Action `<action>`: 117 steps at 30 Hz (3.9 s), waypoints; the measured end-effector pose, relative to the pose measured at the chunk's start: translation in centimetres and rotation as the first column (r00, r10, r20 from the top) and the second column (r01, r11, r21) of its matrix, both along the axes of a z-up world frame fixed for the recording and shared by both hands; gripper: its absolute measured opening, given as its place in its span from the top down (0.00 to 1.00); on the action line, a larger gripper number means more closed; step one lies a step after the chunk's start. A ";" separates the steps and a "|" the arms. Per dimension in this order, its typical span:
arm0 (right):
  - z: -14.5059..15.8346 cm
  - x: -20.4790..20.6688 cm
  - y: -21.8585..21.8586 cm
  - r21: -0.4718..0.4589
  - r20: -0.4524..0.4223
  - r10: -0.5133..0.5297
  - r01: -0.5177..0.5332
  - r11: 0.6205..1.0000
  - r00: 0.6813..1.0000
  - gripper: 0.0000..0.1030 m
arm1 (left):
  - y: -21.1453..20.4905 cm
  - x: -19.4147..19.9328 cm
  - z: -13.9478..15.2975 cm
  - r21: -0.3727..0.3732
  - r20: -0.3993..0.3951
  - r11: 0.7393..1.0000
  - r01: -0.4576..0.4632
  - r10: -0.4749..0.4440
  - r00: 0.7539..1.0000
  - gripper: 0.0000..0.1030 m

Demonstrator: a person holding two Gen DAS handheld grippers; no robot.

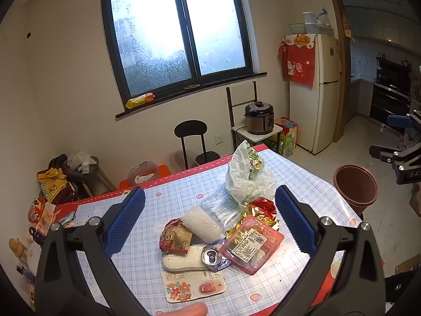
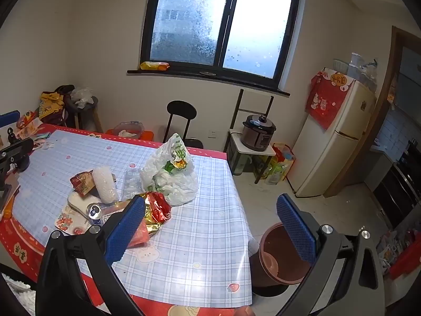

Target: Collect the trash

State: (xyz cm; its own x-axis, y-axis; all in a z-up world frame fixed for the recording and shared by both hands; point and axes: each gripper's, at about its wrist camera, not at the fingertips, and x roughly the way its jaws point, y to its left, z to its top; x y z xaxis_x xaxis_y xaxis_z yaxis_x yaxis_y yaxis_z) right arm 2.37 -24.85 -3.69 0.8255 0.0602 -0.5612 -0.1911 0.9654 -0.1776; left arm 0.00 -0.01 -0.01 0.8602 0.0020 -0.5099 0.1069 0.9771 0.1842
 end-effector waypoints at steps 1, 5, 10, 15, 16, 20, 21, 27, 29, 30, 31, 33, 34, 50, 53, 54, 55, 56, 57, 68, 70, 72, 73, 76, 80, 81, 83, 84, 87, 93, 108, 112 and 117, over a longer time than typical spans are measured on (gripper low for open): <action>0.0 0.0 0.0 0.001 -0.002 0.000 0.000 1.000 1.000 0.05 | 0.0 0.0 0.0 0.000 0.001 1.000 0.000 0.000 1.000 0.05; 0.0 0.0 0.0 0.003 -0.002 0.001 -0.001 1.000 1.000 0.05 | 0.1 0.1 0.0 0.000 -0.001 1.000 -0.005 0.005 1.000 0.05; 0.0 0.0 -0.1 0.002 0.000 0.002 -0.002 1.000 1.000 0.05 | 0.0 0.0 0.0 0.006 0.008 1.000 -0.001 0.001 1.000 0.05; 0.1 0.0 0.0 -0.001 -0.001 0.001 -0.001 1.000 1.000 0.05 | 0.0 0.0 0.0 0.005 0.009 1.000 0.000 0.000 1.000 0.05; 0.1 0.0 0.0 -0.001 0.000 0.001 -0.001 1.000 1.000 0.05 | 0.0 0.0 0.0 0.005 0.009 1.000 0.000 0.000 1.000 0.05; 0.1 0.0 0.0 -0.002 -0.001 0.001 -0.001 1.000 1.000 0.05 | 0.0 0.0 0.0 0.006 0.010 1.000 0.000 0.000 1.000 0.05; 0.1 0.1 0.0 -0.002 -0.001 0.000 0.000 1.000 1.000 0.05 | 0.0 0.0 0.0 0.005 0.010 1.000 0.000 0.000 1.000 0.05; 0.1 0.1 0.1 -0.003 -0.003 0.001 -0.001 1.000 1.000 0.05 | 0.0 0.0 0.0 0.006 0.010 1.000 0.000 0.000 1.000 0.05; 0.2 0.1 0.2 -0.005 -0.004 0.000 0.000 1.000 1.000 0.05 | 0.0 0.0 0.0 0.005 0.009 1.000 -0.001 0.001 1.000 0.05; 0.4 0.4 -0.3 -0.006 -0.005 -0.001 0.001 1.000 1.000 0.05 | 0.0 -0.1 0.0 0.005 0.010 1.000 0.000 0.000 1.000 0.05; 0.3 0.4 0.0 -0.005 -0.004 0.000 0.000 1.000 1.000 0.05 | 0.0 -0.1 0.0 0.005 0.010 1.000 0.001 -0.001 1.000 0.05; 0.5 0.4 -0.2 -0.006 -0.006 -0.001 0.001 1.000 1.000 0.05 | 0.0 0.0 0.0 0.007 0.009 1.000 0.000 0.000 1.000 0.05; 0.5 0.4 -0.2 -0.007 -0.007 -0.003 0.002 1.000 1.000 0.05 | 0.0 -0.1 0.0 0.006 0.010 1.000 -0.001 0.001 1.000 0.05; -0.2 0.3 0.2 -0.013 -0.013 -0.002 0.002 1.000 1.000 0.05 | 0.0 0.0 0.0 0.005 0.009 1.000 -0.001 0.001 1.000 0.05; -0.3 0.3 0.2 -0.013 -0.013 -0.003 0.003 1.000 1.000 0.05 | 0.0 0.0 0.0 0.003 0.009 1.000 0.000 0.000 1.000 0.05; -0.3 0.3 0.3 -0.013 -0.013 -0.003 0.002 1.000 1.000 0.05 | 0.0 0.0 0.0 0.003 0.008 1.000 0.000 0.000 1.000 0.05; -0.3 0.3 0.3 -0.014 -0.013 -0.003 0.002 1.000 1.000 0.05 | 0.0 0.0 0.0 0.003 0.008 1.000 -0.001 0.001 1.000 0.05; -0.4 0.3 0.2 -0.014 -0.013 -0.004 0.004 1.000 1.000 0.05 | 0.0 0.0 0.0 0.003 0.009 1.000 -0.001 0.001 1.000 0.05; -0.4 0.3 0.2 -0.014 -0.013 -0.004 0.004 1.000 1.000 0.05 | 0.0 0.0 0.0 0.002 0.008 1.000 0.000 0.000 1.000 0.05; -0.6 0.3 0.3 -0.013 -0.016 -0.003 0.003 1.000 1.000 0.05 | 0.0 0.0 0.0 0.002 0.007 1.000 -0.001 0.001 1.000 0.05; -0.5 0.3 0.3 -0.013 -0.015 -0.004 0.004 1.000 1.000 0.05 | 0.0 0.0 0.0 0.002 0.007 1.000 -0.001 0.001 1.000 0.05; -0.5 0.3 0.3 -0.013 -0.015 -0.003 0.003 1.000 1.000 0.05 | 0.0 0.0 0.0 0.001 0.007 1.000 0.000 0.000 1.000 0.05; -0.5 0.4 0.3 -0.013 -0.016 -0.003 0.003 1.000 1.000 0.05 | 0.0 0.0 0.0 0.001 0.007 1.000 0.000 0.000 1.000 0.05; -0.7 0.3 0.4 -0.010 -0.017 0.000 0.000 1.000 1.000 0.05 | 0.0 0.0 0.0 0.002 0.007 1.000 -0.001 0.001 1.000 0.05; -1.0 0.2 0.5 -0.007 -0.020 0.005 -0.005 1.000 1.000 0.05 | 0.2 0.1 0.1 0.003 0.005 1.000 -0.005 0.005 1.000 0.05; -1.1 0.2 0.5 -0.006 -0.021 0.007 -0.007 1.000 1.000 0.05 | 0.1 0.0 0.2 0.003 0.005 1.000 -0.006 0.006 1.000 0.05; -1.3 0.2 0.4 -0.003 -0.026 0.012 -0.012 1.000 1.000 0.05 | -0.6 -0.6 -0.1 0.003 0.003 1.000 -0.012 0.012 1.000 0.05; -1.3 0.4 0.3 -0.002 -0.029 0.015 -0.015 1.000 0.999 0.05 | -0.6 -0.6 -0.3 0.001 0.001 1.000 -0.020 0.020 1.000 0.05; -1.4 0.7 0.1 0.001 -0.039 0.034 -0.034 0.999 0.999 0.05 | -0.8 -0.6 -1.0 -0.019 -0.013 0.998 -0.054 0.054 0.998 0.05; -2.4 1.7 -0.6 0.035 -0.056 0.078 -0.076 0.996 0.995 0.05 | -0.5 -0.8 -2.6 -0.049 -0.071 0.988 -0.145 0.142 0.987 0.05; -12.7 4.9 1.1 0.241 -0.270 0.325 -0.263 0.934 0.906 0.05 | 8.2 -5.5 -12.6 -0.206 -0.305 0.795 -0.571 0.502 0.809 0.06; -15.5 5.3 2.6 0.252 -0.317 0.387 -0.317 0.914 0.866 0.05 | 9.6 -5.8 -14.2 -0.252 -0.325 0.750 -0.611 0.529 0.784 0.06; -20.5 7.5 4.6 0.383 -0.383 0.405 -0.256 0.888 0.830 0.05 | 9.0 -6.2 -14.6 -0.241 -0.304 0.771 -0.590 0.518 0.800 0.06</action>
State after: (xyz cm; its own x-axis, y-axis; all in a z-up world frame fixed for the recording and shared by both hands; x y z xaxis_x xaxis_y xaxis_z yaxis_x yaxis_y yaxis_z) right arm 9.85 -20.27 -24.17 0.3923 0.5109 -0.7649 -0.4936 0.8186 0.2936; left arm -6.22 9.00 -14.60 0.6310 0.2576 -0.7318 -0.4711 0.8767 -0.0977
